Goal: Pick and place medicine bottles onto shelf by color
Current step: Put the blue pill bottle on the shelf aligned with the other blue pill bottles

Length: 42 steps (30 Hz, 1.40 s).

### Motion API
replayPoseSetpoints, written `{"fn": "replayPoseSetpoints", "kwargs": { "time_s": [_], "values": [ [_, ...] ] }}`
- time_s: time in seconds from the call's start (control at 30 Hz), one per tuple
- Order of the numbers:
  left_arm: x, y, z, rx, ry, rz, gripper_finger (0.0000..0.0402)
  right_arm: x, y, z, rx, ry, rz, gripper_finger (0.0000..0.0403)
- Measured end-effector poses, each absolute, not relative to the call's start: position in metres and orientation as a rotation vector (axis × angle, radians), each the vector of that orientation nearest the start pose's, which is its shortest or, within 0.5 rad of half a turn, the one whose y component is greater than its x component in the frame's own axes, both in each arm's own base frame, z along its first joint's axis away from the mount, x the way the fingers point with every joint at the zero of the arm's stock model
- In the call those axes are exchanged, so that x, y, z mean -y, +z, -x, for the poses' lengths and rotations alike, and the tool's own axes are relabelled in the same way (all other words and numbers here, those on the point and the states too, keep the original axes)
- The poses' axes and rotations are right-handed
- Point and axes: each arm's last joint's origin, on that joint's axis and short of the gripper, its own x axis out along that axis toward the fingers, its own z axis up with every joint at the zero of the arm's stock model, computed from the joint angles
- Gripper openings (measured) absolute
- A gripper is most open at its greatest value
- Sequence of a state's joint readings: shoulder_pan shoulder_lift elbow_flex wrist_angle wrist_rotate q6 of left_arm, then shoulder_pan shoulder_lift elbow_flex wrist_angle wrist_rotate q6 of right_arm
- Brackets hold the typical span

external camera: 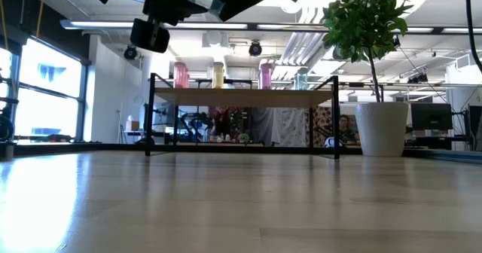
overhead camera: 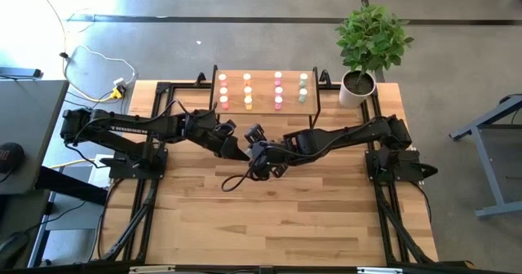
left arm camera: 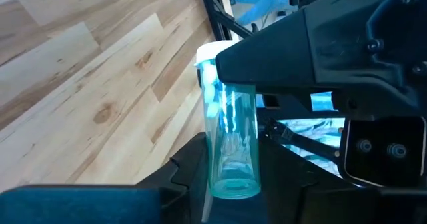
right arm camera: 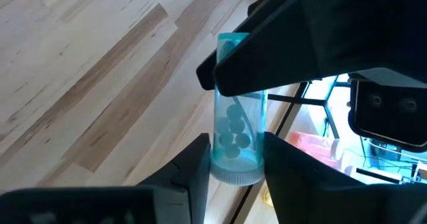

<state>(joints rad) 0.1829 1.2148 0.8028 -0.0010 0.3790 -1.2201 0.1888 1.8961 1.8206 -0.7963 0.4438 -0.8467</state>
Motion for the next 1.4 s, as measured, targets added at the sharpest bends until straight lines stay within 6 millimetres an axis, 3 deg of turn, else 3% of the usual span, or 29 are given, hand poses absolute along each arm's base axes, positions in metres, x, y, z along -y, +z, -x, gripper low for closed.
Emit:
{"fn": "replayPoseSetpoints", "kwargs": {
  "time_s": [0.47, 0.8, 1.23, 1.4],
  "values": [
    [-0.038, 0.27, -0.261, -0.456, 0.089, 1.3, 0.0098, -0.07, 0.326, -0.408, -0.883, 0.029, 0.964, 0.0182],
    [-0.047, 0.269, -0.26, -0.391, 0.192, 1.177, 0.0097, -0.071, 0.353, -0.388, -0.82, -0.088, 0.787, 0.0183],
    [-0.054, 0.276, -0.262, -0.268, 0.265, 0.752, 0.0097, -0.06, 0.38, -0.367, -0.681, -0.404, 0.214, 0.0183],
    [-0.054, 0.281, -0.264, -0.223, 0.274, 0.6, 0.0097, -0.048, 0.392, -0.36, -0.592, -0.494, -0.011, 0.0183]
  ]
}}
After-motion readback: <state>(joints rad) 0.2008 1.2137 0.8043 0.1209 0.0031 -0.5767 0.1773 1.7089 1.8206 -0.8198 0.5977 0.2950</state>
